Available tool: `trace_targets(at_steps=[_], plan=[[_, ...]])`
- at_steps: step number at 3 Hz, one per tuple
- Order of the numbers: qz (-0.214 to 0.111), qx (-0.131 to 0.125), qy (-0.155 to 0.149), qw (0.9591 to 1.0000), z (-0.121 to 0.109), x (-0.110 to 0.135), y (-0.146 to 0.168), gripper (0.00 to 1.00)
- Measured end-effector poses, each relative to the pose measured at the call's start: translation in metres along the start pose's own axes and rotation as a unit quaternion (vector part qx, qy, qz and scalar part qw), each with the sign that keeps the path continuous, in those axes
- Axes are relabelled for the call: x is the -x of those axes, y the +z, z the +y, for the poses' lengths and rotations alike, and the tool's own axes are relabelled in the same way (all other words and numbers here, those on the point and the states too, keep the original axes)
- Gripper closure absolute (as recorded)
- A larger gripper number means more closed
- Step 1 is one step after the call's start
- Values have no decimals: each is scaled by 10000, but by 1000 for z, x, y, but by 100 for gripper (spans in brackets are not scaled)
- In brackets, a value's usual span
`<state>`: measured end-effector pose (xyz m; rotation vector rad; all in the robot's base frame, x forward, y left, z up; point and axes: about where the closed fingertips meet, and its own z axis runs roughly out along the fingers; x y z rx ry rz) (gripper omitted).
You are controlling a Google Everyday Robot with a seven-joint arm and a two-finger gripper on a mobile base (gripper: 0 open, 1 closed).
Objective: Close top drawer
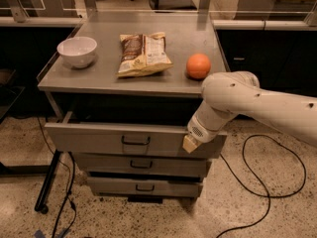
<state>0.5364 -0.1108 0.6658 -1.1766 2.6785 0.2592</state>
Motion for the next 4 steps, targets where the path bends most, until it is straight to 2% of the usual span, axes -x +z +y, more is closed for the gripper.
trace_targets(at_steps=[2,3,4], plan=[[0,0,0,10000,0,0,0,13],[1,1,-1,10000,0,0,0,0],[1,1,-1,10000,0,0,0,0]])
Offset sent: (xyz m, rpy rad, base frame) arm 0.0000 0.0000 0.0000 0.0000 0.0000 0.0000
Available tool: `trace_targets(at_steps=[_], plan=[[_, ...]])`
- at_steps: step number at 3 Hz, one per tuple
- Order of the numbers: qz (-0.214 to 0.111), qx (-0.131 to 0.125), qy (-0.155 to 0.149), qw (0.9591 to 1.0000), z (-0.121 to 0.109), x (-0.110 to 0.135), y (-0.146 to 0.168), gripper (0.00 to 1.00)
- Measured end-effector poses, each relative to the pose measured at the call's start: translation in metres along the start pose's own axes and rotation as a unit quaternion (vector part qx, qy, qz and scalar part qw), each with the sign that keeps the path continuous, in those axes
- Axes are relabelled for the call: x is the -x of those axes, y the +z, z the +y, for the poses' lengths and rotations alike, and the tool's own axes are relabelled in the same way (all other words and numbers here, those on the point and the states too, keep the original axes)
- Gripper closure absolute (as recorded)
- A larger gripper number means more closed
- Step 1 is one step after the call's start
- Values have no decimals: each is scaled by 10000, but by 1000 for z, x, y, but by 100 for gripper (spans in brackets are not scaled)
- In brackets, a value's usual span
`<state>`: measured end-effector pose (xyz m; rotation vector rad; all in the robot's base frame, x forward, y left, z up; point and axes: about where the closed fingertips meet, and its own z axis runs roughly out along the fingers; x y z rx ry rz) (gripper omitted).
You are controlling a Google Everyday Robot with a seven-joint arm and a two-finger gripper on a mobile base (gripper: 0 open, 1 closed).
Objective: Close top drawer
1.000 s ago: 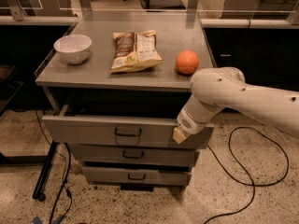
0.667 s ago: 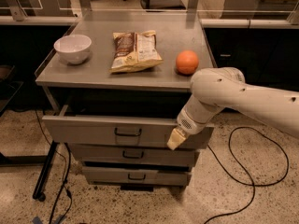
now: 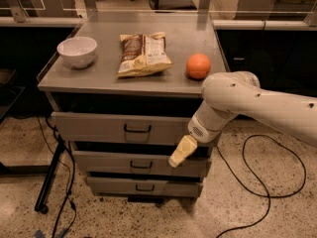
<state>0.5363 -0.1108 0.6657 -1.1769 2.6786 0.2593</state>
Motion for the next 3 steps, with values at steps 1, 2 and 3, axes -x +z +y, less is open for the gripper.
trace_targets(at_steps=[1,2,3], plan=[[0,0,0,10000,0,0,0,18],[0,0,0,10000,0,0,0,42],[0,0,0,10000,0,0,0,65]])
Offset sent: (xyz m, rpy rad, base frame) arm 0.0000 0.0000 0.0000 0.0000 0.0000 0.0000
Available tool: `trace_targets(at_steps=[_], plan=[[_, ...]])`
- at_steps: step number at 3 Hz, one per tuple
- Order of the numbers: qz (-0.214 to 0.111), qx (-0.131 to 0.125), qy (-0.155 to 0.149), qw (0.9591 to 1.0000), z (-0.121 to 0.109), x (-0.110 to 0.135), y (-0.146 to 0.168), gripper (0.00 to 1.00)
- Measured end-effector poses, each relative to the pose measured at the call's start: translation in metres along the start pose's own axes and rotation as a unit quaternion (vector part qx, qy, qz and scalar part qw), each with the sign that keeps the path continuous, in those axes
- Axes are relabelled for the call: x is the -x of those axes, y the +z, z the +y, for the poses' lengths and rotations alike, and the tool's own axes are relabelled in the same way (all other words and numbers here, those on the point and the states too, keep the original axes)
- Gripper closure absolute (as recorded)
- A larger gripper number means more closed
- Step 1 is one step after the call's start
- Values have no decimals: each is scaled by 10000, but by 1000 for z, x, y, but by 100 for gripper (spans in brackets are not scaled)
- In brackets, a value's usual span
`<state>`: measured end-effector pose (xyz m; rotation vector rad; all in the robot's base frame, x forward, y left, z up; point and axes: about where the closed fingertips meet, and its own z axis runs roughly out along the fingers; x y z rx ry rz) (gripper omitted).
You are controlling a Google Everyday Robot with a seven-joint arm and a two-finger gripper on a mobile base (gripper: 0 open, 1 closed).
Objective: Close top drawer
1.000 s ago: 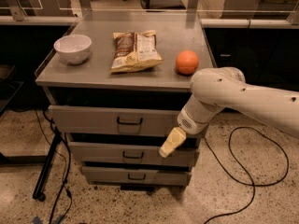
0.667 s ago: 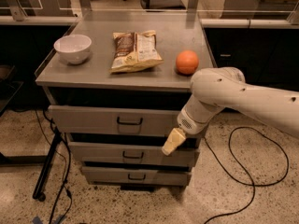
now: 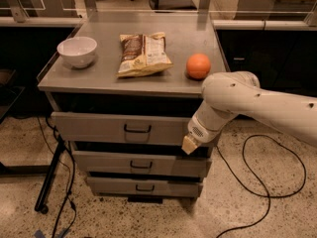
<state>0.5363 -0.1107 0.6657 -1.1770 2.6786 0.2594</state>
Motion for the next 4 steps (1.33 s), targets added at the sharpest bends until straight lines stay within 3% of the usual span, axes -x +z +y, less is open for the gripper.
trace_targets(at_steps=[1,2,3,4], plan=[[-39,-9,-7,10000,-5,16,2,88],[-81,-60,16,9999,-12,34,6,100],[-93,-102,22,9999,-19,47,13,100],[-94,-102,20,9999,-19,48,13,82]])
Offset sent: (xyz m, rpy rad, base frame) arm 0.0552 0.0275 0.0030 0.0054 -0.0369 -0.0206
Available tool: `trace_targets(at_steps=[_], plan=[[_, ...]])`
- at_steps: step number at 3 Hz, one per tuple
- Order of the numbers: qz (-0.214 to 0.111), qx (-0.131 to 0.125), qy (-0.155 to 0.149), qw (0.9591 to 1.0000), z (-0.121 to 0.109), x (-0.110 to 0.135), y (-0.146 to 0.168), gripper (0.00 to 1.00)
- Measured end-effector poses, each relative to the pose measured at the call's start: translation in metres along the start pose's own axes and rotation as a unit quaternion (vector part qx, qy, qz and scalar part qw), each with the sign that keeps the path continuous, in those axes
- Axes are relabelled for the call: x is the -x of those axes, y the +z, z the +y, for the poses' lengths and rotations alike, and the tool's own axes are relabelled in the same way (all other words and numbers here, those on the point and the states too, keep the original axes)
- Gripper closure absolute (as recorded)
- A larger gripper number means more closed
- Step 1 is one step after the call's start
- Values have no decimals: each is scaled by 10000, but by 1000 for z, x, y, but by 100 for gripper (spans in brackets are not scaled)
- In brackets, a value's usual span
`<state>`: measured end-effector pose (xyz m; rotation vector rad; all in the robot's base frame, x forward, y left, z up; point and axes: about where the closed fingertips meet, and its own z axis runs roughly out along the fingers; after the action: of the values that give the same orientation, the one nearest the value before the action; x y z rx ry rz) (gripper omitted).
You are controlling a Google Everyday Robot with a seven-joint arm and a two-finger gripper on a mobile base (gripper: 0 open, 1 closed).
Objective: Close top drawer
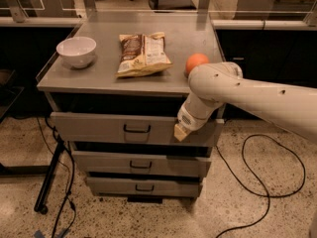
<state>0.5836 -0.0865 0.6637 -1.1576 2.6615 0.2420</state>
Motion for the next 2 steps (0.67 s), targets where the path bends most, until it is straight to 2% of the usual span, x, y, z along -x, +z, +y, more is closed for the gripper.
trace_targets(at_steps=[2], plan=[[0,0,0,10000,0,0,0,36]])
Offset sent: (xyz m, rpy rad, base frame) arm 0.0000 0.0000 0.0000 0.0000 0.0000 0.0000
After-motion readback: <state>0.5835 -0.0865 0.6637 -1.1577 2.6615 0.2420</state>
